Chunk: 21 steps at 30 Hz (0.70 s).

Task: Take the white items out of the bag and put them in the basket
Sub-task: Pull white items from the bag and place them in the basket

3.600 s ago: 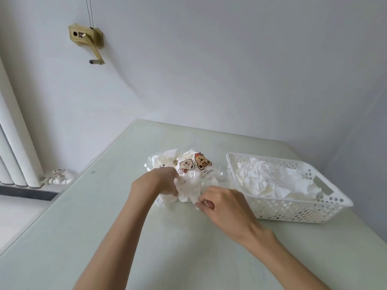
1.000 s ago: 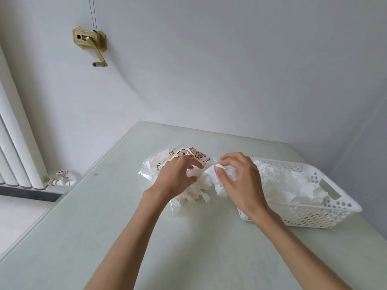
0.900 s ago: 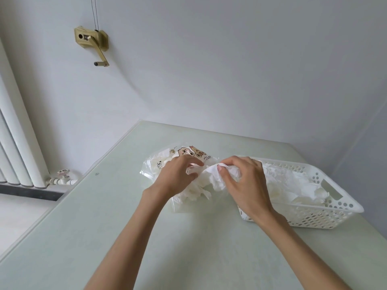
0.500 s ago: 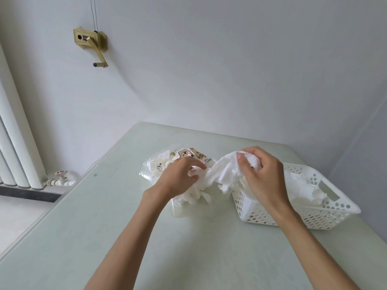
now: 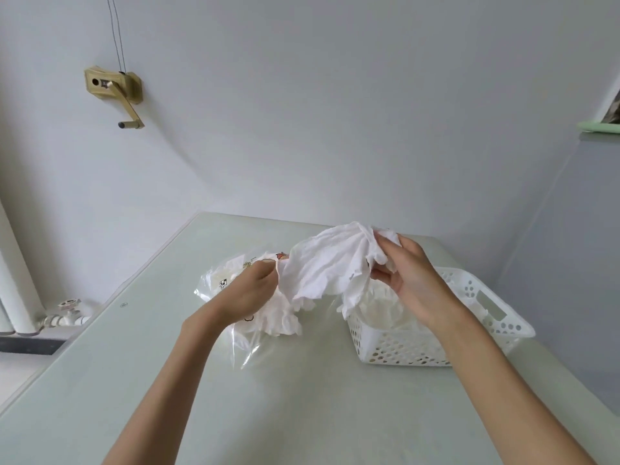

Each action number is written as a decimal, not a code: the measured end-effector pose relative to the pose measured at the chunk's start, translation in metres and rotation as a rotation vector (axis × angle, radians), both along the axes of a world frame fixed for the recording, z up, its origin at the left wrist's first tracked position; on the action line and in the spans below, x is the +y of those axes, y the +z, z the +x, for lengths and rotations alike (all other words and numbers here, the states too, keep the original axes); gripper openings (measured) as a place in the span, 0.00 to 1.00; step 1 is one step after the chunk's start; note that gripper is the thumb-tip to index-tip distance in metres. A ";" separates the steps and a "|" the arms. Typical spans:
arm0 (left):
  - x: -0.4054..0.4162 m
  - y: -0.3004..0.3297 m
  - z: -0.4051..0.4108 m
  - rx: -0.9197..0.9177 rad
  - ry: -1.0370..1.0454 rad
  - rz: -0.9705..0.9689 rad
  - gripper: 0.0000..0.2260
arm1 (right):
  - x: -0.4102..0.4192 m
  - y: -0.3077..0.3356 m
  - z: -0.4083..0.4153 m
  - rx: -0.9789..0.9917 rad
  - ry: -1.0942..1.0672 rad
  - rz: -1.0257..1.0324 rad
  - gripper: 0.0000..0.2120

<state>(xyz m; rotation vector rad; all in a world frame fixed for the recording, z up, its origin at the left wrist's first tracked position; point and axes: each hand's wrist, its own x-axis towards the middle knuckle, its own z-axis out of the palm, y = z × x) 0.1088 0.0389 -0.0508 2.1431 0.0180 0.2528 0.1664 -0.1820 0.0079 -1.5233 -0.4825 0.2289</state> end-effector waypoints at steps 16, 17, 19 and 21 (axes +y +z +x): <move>-0.081 0.049 0.010 -0.128 -0.077 -0.360 0.13 | -0.089 -0.002 0.009 0.148 0.043 0.296 0.06; -0.084 0.052 0.014 -0.140 -0.037 -0.372 0.13 | -0.096 -0.004 0.009 0.130 0.030 0.254 0.06; -0.088 0.060 0.019 -0.154 0.002 -0.389 0.15 | -0.107 -0.010 0.010 0.113 -0.024 0.159 0.08; -0.094 0.070 0.026 -0.187 0.020 -0.421 0.17 | -0.119 -0.014 0.012 0.126 -0.081 0.069 0.08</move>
